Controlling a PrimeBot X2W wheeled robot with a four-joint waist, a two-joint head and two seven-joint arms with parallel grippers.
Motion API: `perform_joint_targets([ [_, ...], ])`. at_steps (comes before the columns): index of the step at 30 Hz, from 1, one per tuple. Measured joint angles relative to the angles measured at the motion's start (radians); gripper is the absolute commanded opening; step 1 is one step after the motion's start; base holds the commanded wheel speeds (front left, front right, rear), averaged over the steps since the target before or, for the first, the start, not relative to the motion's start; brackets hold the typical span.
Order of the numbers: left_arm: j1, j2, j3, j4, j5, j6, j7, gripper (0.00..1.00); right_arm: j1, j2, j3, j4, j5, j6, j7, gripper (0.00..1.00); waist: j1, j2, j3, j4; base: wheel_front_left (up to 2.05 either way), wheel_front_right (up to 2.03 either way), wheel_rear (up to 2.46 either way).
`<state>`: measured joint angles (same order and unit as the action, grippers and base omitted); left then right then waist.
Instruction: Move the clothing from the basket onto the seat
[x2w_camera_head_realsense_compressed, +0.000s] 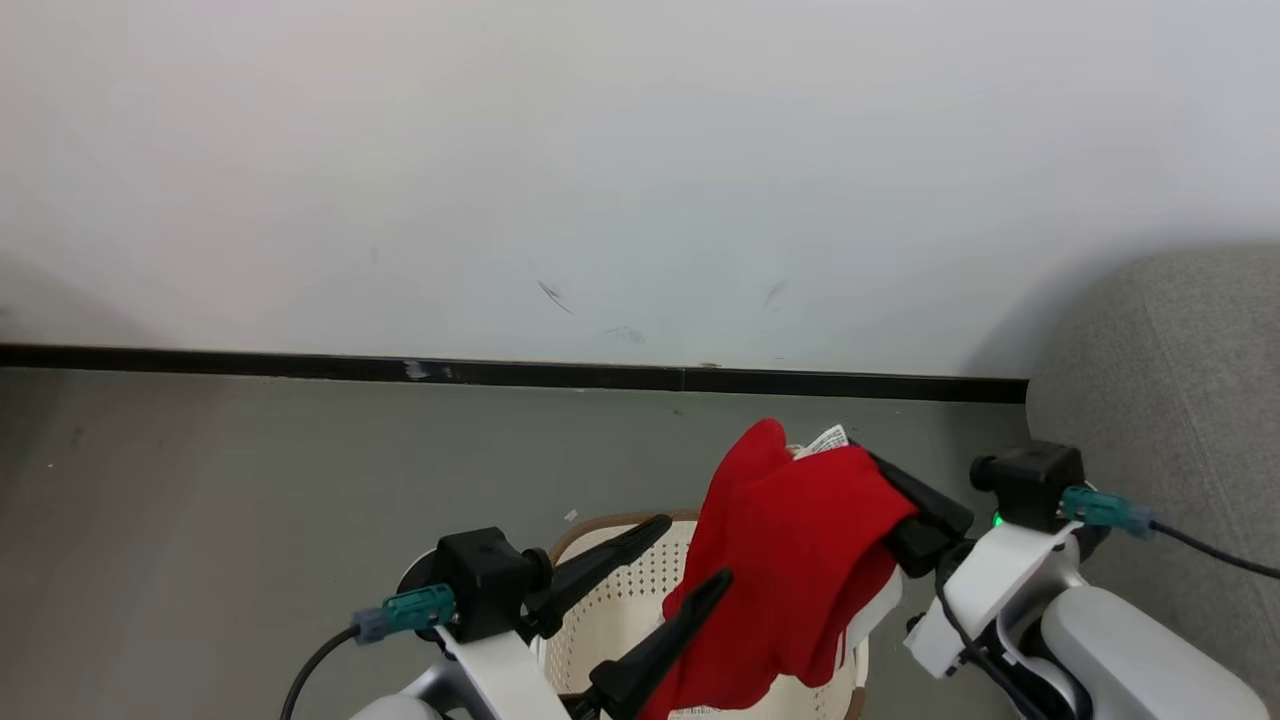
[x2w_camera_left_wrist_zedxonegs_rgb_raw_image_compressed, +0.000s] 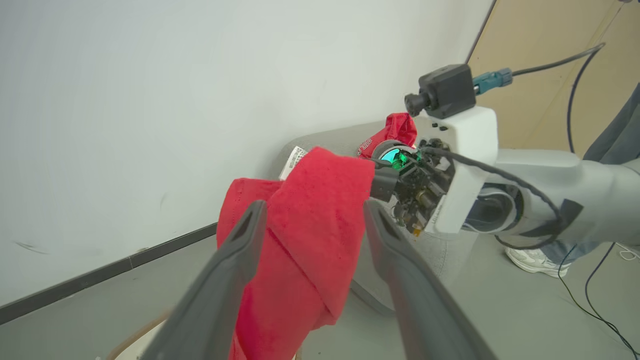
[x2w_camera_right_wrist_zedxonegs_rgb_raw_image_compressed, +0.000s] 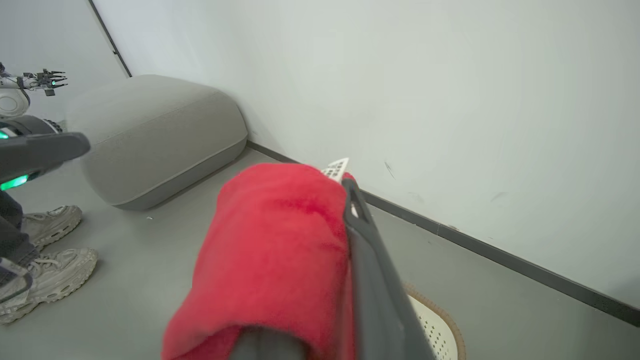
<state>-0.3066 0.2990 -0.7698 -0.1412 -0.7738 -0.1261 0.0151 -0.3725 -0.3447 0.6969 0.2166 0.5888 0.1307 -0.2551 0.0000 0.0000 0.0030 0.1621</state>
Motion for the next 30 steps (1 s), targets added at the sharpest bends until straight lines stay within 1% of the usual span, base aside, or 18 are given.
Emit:
perform_joint_targets([
  [9, 0.009, 0.001, -0.007, 0.017, 0.011, 0.0, -0.022, 1.0, 0.025, -0.035, -0.127, -0.017, -0.002, 0.0, 0.0, 0.0, 0.0, 0.0, 0.0, -0.024, 0.0, 0.0, 0.0],
  [15, 0.009, 0.0, -0.014, 0.018, 0.029, 0.0, -0.043, 1.0, 0.055, -0.043, -0.198, -0.035, -0.011, 0.0, 0.0, 0.0, 0.0, 0.0, 0.0, -0.048, 0.0, 0.0, 0.0],
  [23, 0.009, 0.002, -0.021, 0.019, 0.037, 0.0, -0.061, 1.0, 0.091, -0.046, -0.24, -0.053, -0.021, 0.0, 0.0, 0.0, 0.0, 0.0, 0.001, -0.084, 0.0, 0.0, 0.0],
  [29, 0.009, 0.007, -0.027, 0.02, 0.037, 0.0, -0.07, 1.0, 0.116, -0.046, -0.277, -0.078, -0.036, 0.0, 0.0, 0.0, 0.0, 0.0, 0.003, -0.123, 0.0, 0.0, 0.0],
  [30, 0.009, 0.009, -0.028, 0.021, 0.037, 0.0, -0.071, 1.0, 0.127, -0.046, -0.289, -0.081, -0.039, 0.0, 0.0, 0.0, 0.0, 0.0, 0.003, -0.137, 0.0, 0.0, 0.0],
])
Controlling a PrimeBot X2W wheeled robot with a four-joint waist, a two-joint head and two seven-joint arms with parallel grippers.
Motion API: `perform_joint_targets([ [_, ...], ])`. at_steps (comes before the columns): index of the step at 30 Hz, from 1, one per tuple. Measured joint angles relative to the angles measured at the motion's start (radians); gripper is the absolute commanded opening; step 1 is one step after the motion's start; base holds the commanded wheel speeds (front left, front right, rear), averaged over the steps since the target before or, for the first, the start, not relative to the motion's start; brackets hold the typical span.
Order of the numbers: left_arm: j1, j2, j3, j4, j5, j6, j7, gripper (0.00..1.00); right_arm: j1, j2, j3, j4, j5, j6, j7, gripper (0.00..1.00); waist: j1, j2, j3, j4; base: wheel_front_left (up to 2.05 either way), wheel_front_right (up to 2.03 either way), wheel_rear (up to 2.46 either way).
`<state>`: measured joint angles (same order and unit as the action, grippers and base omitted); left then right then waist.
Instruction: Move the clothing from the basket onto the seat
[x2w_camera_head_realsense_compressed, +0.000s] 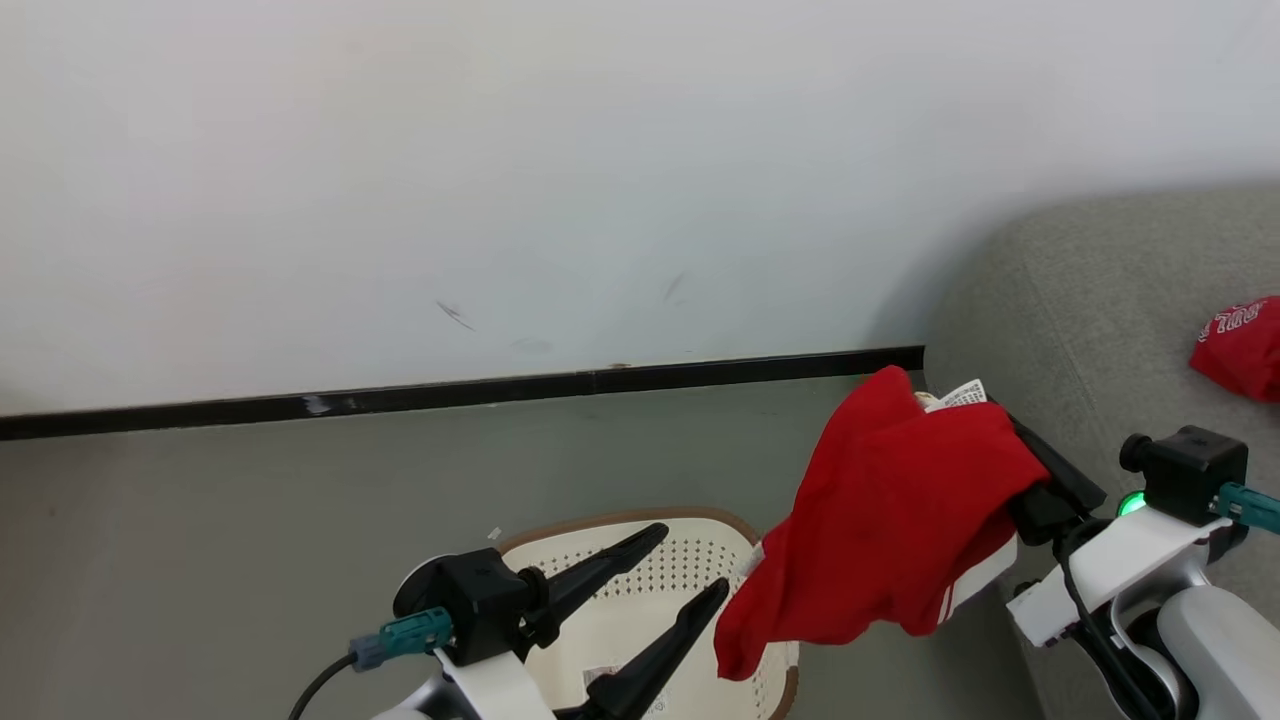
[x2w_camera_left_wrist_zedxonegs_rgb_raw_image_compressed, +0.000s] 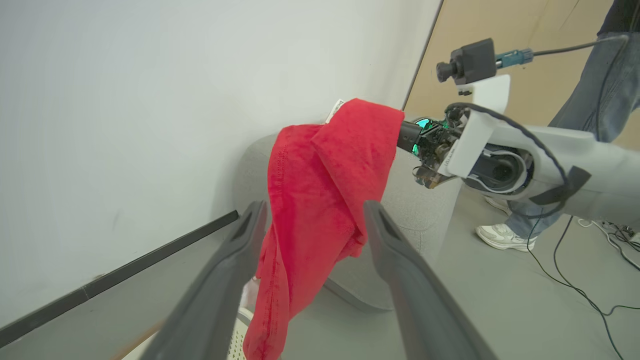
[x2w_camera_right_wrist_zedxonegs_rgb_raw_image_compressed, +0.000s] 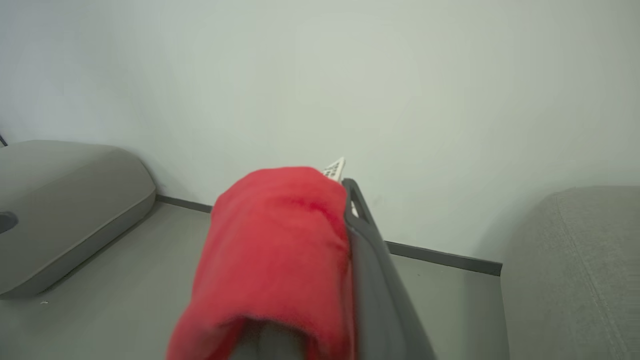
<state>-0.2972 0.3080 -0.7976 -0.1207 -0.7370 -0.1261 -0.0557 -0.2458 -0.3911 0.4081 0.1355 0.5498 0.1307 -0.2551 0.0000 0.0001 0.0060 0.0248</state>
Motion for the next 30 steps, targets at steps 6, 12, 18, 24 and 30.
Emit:
perform_joint_targets([
  [6, 0.0, 0.003, -0.005, 0.004, 0.0, 0.0, -0.007, 1.0, 0.018, -0.004, -0.034, -0.01, -0.008, 0.0, 0.0, 0.0, 0.0, 0.0, 0.001, -0.039, 0.0, 0.0, 0.0],
  [12, 0.0, 0.004, -0.009, 0.005, 0.0, 0.0, -0.015, 1.0, 0.036, -0.01, -0.072, -0.035, -0.032, 0.0, 0.0, 0.0, 0.0001, 0.0, 0.004, -0.089, 0.0, 0.0, 0.0],
  [18, 0.0, 0.007, -0.006, 0.008, 0.0, 0.0, -0.026, 1.0, 0.061, -0.012, -0.115, -0.05, -0.041, 0.0, 0.0, 0.0, 0.0, 0.0, 0.006, -0.148, 0.0, 0.0, 0.0],
  [24, 0.0, 0.015, 0.009, 0.009, 0.0, 0.0, -0.034, 1.0, 0.073, -0.012, -0.155, -0.064, -0.041, 0.0, 0.0, 0.0, 0.0, 0.0, 0.008, -0.197, 0.0, 0.0, 0.0],
  [30, 0.002, 0.019, 0.015, 0.009, 0.003, 0.009, -0.043, 1.0, 0.086, -0.014, -0.155, -0.071, -0.041, 0.0, 0.0, 0.0, 0.0, 0.0, 0.011, -0.239, 0.0, 0.0, 0.0],
])
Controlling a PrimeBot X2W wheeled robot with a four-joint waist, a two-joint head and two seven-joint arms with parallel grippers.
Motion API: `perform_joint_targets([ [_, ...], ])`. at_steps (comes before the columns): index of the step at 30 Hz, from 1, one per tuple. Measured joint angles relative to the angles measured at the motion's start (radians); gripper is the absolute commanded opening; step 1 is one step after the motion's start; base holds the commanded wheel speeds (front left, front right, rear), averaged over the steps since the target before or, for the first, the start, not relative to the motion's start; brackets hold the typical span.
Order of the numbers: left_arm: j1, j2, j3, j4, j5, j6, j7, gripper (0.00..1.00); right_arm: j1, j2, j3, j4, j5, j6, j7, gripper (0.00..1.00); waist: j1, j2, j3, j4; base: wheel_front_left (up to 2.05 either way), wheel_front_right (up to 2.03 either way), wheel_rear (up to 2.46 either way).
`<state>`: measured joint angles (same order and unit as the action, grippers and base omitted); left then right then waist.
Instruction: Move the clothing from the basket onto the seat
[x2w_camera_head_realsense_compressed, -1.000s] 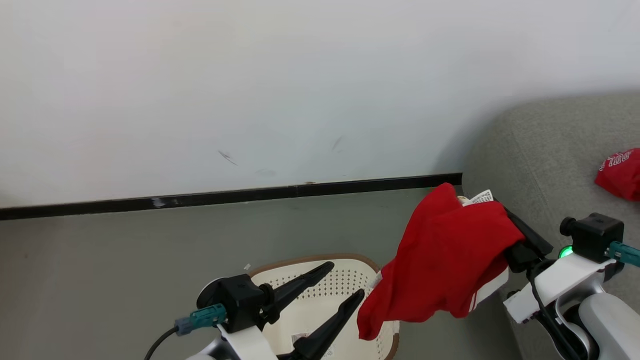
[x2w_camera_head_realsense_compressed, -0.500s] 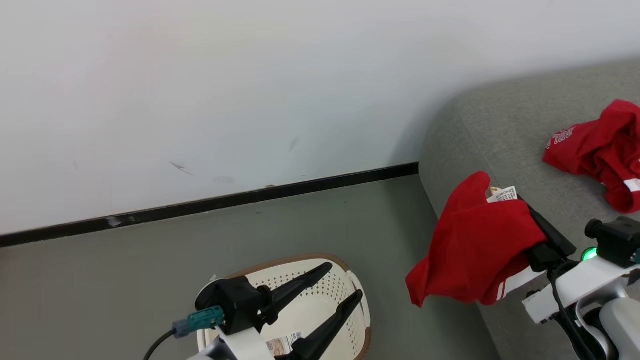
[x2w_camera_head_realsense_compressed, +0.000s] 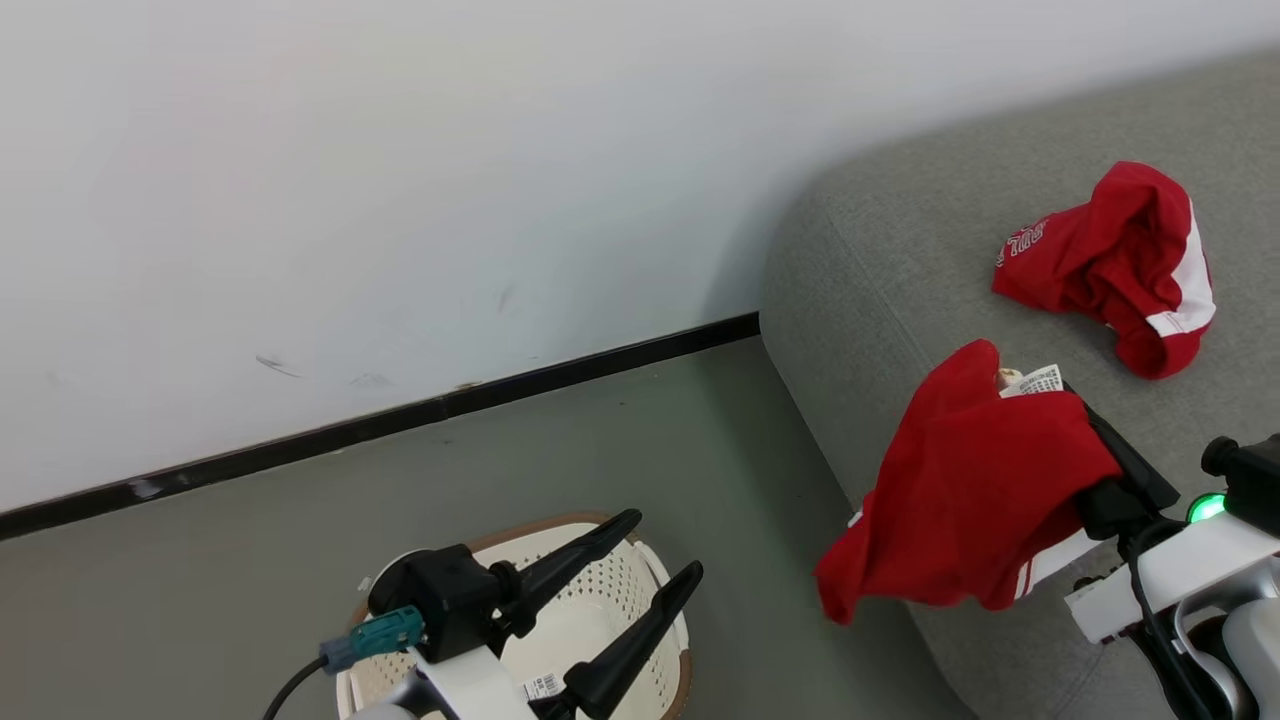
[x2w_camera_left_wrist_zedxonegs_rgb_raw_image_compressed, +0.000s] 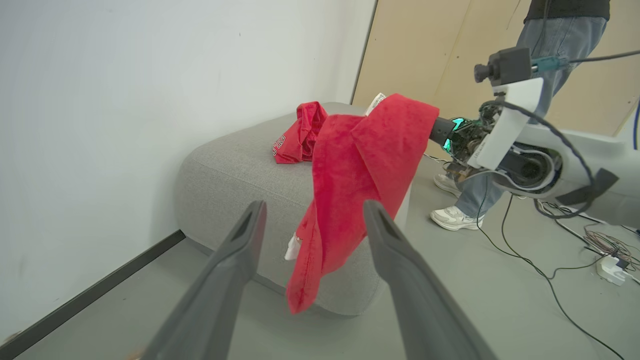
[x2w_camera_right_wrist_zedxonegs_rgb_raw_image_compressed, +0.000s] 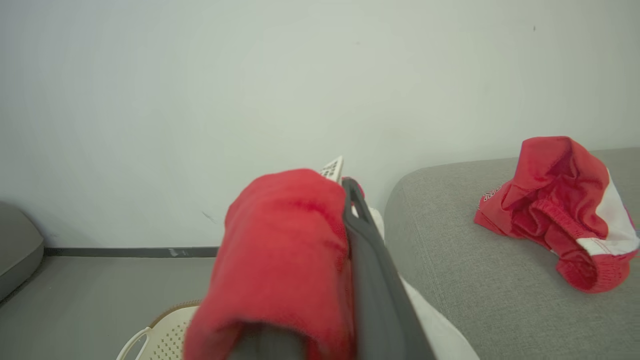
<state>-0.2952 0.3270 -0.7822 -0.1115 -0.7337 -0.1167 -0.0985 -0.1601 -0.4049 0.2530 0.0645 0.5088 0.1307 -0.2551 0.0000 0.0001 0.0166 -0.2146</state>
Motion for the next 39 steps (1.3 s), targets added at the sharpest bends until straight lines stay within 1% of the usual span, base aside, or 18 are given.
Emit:
perform_joint_targets([
  [4, 0.004, 0.006, 0.005, -0.002, 0.001, 0.001, 0.0, 1.0, 0.0, 0.0, 0.003, -0.01, 0.0, 0.0, 0.0, 0.0, 0.0, 0.0, 0.003, -0.025, 0.0, 0.0, 0.0],
  [11, 0.025, 0.018, 0.005, -0.011, 0.007, 0.018, 0.0, 1.0, 0.0, 0.002, -0.009, -0.014, 0.014, 0.0, 0.0, 0.0, 0.0, 0.0, 0.012, -0.061, 0.0, 0.0, 0.0],
  [21, 0.027, 0.019, 0.007, -0.036, 0.023, 0.032, 0.0, 1.0, -0.019, -0.006, -0.096, 0.016, 0.091, 0.0, 0.0, 0.0, 0.0, 0.0, 0.035, -0.095, 0.0, 0.0, 0.0],
  [27, 0.028, 0.019, 0.005, -0.047, 0.024, 0.035, 0.001, 1.0, -0.076, -0.002, -0.151, 0.057, 0.19, 0.0, 0.034, 0.0, 0.0, 0.0, 0.054, -0.096, 0.0, 0.0, 0.0],
  [30, 0.029, 0.019, 0.002, -0.055, 0.027, 0.044, 0.002, 1.0, -0.108, -0.003, -0.173, 0.084, 0.214, 0.0, 0.061, 0.0, 0.0, 0.0, 0.065, -0.093, 0.0, 0.0, 0.0],
  [35, 0.029, 0.019, -0.002, -0.065, 0.033, 0.045, 0.01, 1.0, -0.174, -0.01, -0.216, 0.123, 0.256, 0.0, 0.101, 0.0, 0.0, 0.0, 0.084, -0.081, 0.0, 0.0, 0.0],
  [39, 0.029, 0.02, -0.003, -0.071, 0.04, 0.045, 0.016, 1.0, -0.241, -0.032, -0.255, 0.149, 0.267, 0.0, 0.127, 0.0, 0.0, 0.0, 0.1, -0.07, 0.0, 0.0, 0.0],
])
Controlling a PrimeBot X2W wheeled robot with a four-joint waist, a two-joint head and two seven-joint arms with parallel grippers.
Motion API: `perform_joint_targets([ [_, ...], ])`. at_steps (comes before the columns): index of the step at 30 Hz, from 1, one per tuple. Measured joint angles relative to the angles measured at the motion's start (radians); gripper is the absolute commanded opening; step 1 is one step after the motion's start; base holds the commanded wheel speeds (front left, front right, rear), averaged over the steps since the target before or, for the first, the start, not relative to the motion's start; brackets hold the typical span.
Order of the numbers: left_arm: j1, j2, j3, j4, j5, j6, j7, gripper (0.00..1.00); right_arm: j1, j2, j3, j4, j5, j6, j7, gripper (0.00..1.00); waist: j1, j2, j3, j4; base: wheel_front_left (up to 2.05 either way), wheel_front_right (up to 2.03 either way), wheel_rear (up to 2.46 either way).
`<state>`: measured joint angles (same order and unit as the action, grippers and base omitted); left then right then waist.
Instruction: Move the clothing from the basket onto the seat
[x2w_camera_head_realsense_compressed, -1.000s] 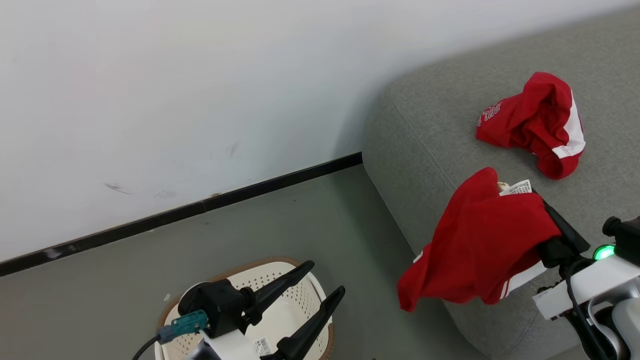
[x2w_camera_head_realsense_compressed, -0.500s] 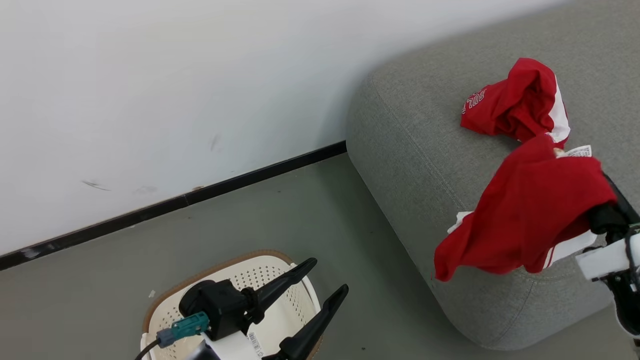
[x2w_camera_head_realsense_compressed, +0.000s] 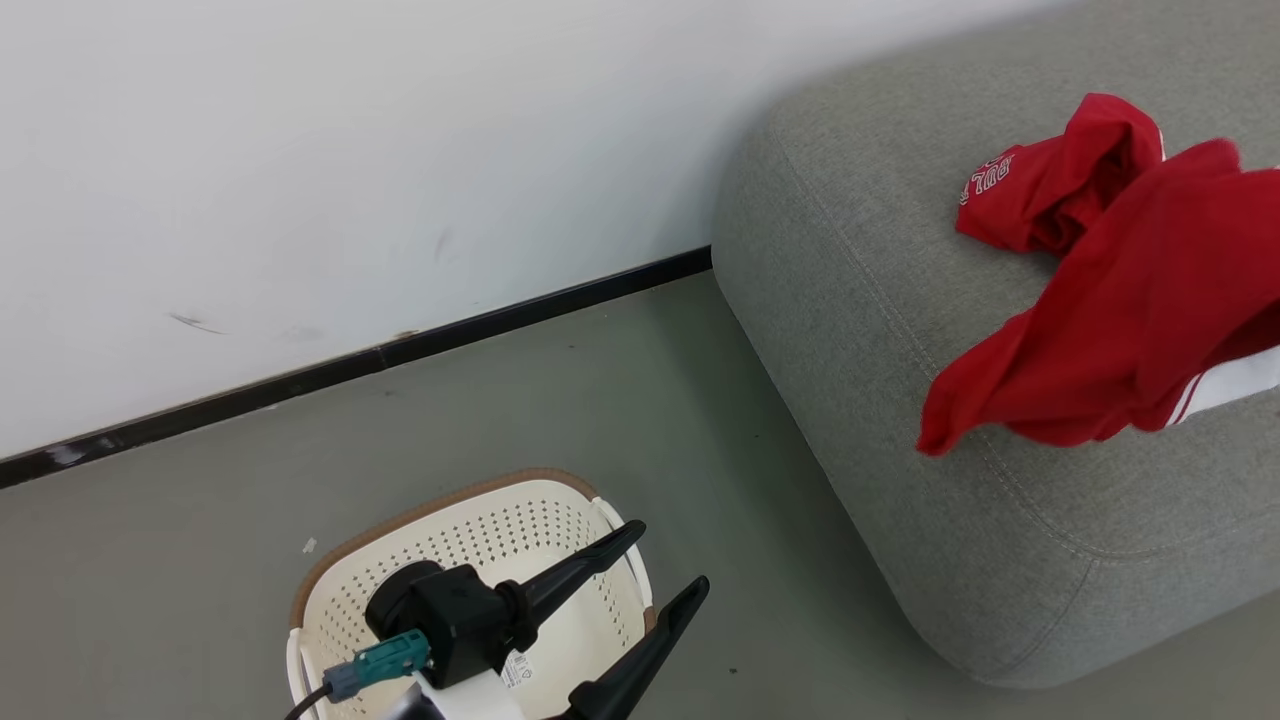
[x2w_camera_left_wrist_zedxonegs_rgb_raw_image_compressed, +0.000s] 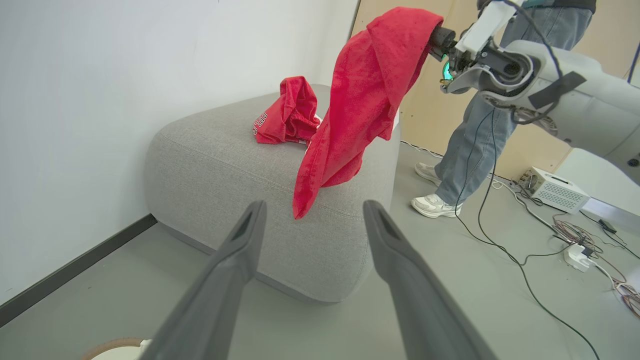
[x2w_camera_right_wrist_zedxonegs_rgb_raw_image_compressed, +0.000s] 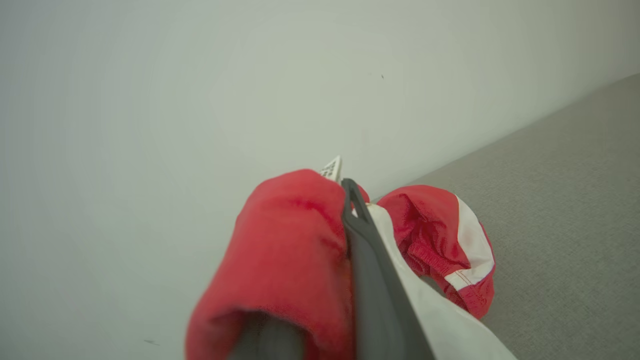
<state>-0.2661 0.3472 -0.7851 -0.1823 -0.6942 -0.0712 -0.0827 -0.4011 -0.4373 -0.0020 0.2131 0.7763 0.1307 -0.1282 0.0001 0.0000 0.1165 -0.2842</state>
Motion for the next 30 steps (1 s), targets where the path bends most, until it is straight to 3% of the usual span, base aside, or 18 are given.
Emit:
perform_joint_targets([
  [15, -0.014, -0.002, -0.023, -0.023, 0.011, 0.003, 0.02, 1.0, -0.252, -0.047, -0.127, 0.203, 0.012, 0.0, 0.105, 0.0, 0.0, 0.0, 0.058, 0.05, 0.0, 0.0, 0.0],
  [30, -0.051, -0.016, -0.043, -0.034, 0.021, -0.003, 0.03, 1.0, -0.467, -0.084, -0.219, 0.362, -0.078, 0.0, 0.128, 0.0, 0.0, 0.0, 0.093, 0.1, 0.0, 0.0, 0.0],
])
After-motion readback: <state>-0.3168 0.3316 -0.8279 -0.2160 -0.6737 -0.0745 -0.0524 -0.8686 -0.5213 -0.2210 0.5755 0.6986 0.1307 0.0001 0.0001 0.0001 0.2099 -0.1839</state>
